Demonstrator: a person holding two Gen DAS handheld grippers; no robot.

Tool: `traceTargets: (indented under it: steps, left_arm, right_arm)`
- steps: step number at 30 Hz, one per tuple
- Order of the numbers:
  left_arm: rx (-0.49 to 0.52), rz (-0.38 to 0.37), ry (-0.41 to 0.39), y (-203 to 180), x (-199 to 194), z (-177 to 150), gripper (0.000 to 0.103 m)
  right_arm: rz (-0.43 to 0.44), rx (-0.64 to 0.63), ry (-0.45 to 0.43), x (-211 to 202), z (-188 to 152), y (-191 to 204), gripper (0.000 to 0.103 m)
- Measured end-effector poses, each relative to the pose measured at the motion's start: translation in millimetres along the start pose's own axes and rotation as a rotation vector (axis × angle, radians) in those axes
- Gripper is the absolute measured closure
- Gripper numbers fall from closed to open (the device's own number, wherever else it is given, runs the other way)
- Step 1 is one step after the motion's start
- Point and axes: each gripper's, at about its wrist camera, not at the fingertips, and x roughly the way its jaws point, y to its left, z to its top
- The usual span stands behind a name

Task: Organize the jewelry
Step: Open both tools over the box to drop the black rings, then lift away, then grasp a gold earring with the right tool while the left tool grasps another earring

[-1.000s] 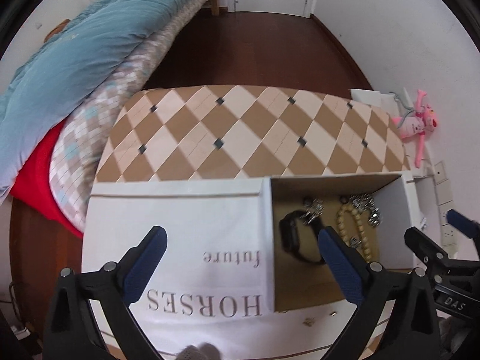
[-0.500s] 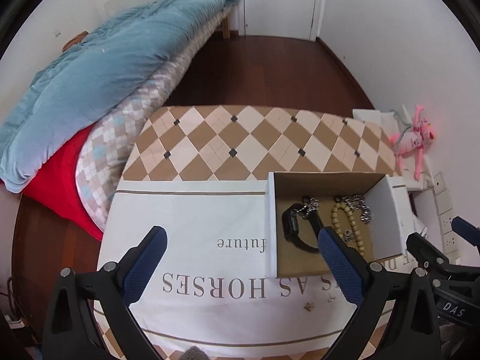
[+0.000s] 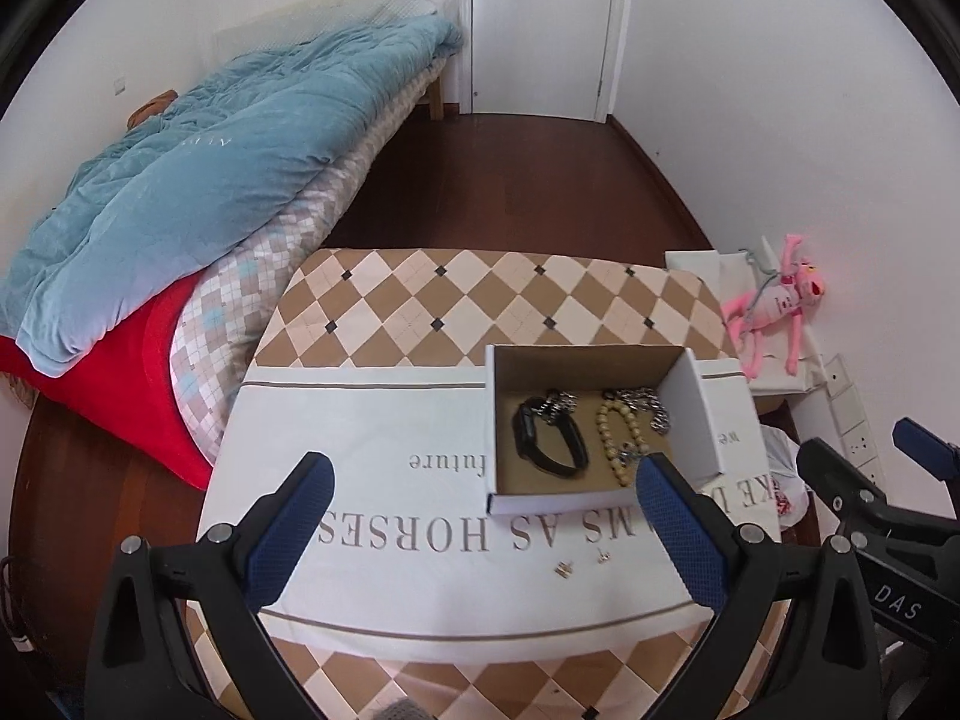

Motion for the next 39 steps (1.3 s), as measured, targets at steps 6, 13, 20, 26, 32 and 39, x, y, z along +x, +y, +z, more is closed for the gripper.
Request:
traceTargets:
  steps: [6,13,20,26,32,39]
  left_arm:
    - [-0.022,0.026,0.013,-0.2,0.0,-10.0,0.0]
    - [-0.011,0.113,0.111,15.9,53.7,-49.2,0.0]
    - [-0.01,0.139,0.272,35.2,111.4,-97.3,0.0]
    - [-0.014,0.163,0.318,49.0,129.6,-113.4,0.0]
    - [-0.013,0.151,0.321,45.9,130.3,-114.1,0.0]
    - [0.027,0.028,0.318,7.1,132.9,-106.1,0.001]
  right_arm:
    - [0.022,0.028,-0.024,-16.6,-3.6,-5.5,0.0]
    - [0.075,0.02,0.067,26.0,-34.2,3.6,0.0]
    - [0.273,0.045,0.212,102.1,-80.7,29.3,0.032]
    - [0.302,-0.034,0.206,130.3,-99.3,63.5,0.048]
    - [0.266,-0.108,0.183,140.1,-108.1,82.6,0.094]
    - [0.262,-0.009,0.15,127.5,-103.2,48.7,0.094]
